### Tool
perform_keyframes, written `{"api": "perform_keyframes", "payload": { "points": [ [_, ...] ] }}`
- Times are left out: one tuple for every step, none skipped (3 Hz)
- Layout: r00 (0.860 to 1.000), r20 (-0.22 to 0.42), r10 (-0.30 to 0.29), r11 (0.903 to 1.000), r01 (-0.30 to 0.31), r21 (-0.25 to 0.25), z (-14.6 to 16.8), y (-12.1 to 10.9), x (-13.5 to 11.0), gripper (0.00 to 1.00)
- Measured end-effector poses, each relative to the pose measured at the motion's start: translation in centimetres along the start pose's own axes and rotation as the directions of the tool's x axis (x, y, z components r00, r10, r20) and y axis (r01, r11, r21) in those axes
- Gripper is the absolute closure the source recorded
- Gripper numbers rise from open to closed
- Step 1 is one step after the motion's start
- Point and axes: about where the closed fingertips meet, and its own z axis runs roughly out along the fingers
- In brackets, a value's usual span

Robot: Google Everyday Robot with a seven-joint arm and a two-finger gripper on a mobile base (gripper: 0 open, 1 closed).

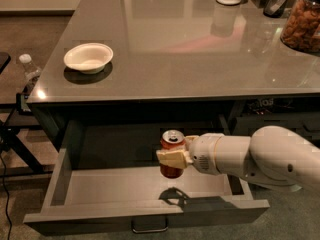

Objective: Place coke can into top drawer

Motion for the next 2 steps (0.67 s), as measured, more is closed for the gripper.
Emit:
{"api": "perform_keyframes", "payload": {
  "points": [
    [1.000, 0.006, -0.004, 0.9994, 0.004, 0.034, 1.4, -1.2, 1.1, 1.00],
    [1.000, 0.007, -0.007, 0.9992, 0.007, 0.041, 2.8, -2.0, 2.0, 1.00]
  ]
}}
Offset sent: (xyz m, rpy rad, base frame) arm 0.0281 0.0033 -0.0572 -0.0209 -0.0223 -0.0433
